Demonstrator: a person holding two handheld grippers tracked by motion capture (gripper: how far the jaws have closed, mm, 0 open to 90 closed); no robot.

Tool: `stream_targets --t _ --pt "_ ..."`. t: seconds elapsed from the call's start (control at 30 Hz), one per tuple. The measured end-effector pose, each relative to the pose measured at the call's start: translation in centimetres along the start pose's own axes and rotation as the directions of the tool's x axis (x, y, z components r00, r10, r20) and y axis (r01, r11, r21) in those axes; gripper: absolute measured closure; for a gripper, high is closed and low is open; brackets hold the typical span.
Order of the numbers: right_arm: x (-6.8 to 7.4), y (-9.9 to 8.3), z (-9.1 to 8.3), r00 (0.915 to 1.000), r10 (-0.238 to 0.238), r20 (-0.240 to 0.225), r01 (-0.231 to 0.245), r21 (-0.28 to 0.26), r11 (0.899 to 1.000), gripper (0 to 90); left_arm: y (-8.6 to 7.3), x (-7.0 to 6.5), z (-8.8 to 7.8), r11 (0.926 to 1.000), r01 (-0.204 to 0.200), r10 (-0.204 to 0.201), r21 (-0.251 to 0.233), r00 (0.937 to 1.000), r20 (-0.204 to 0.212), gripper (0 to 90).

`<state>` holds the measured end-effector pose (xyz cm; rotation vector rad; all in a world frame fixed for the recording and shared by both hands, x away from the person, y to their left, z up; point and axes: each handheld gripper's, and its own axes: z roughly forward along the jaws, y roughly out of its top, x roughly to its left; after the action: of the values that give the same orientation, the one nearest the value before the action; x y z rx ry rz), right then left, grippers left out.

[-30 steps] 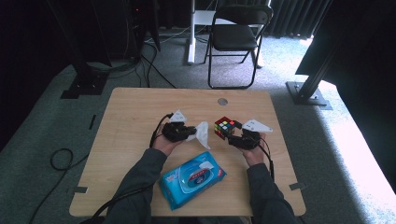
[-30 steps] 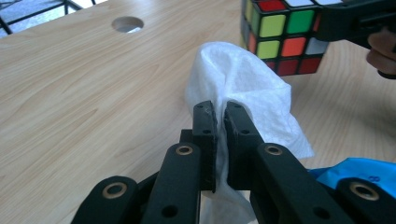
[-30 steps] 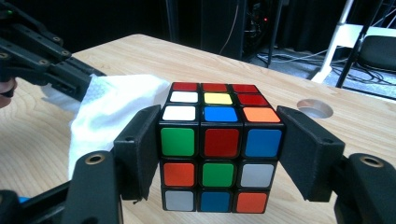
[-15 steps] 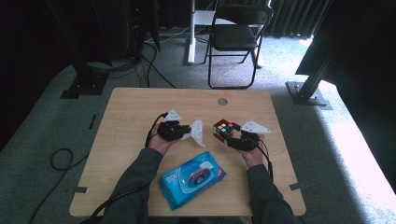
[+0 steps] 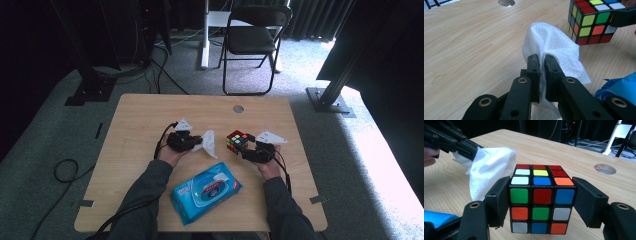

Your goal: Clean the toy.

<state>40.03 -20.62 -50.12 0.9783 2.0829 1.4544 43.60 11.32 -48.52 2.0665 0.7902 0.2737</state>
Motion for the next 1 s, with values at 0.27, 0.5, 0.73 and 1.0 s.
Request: stream_targets --t 0.27,0.5,0.73,1.0 --pt "0.3 -0.2 0.6 0.9999 -0.003 -0.012 0.004 0.014 1.0 34.3 -0.2 0.0 0.0 1.0 0.004 -0.004 -0.001 1.0 0.0 84.0" --pt "0.6 -0.4 0.9 0.9998 -0.006 -0.021 0.007 0.021 1.0 34.2 -0.4 -0.1 0.2 1.0 0.006 -0.006 0.004 1.0 0.0 84.0" --pt "0.5 -0.8 1.1 0.9998 -0.005 -0.018 0.005 0.038 0.999 34.3 -0.8 0.2 0.1 0.9998 0.013 -0.013 0.013 0.9999 -0.007 84.0" --pt "0.4 -1.3 1.2 0.9999 -0.001 -0.013 0.002 0.052 0.999 34.2 -1.4 0.7 0.1 0.9993 0.032 -0.031 0.021 0.9993 -0.019 83.8"
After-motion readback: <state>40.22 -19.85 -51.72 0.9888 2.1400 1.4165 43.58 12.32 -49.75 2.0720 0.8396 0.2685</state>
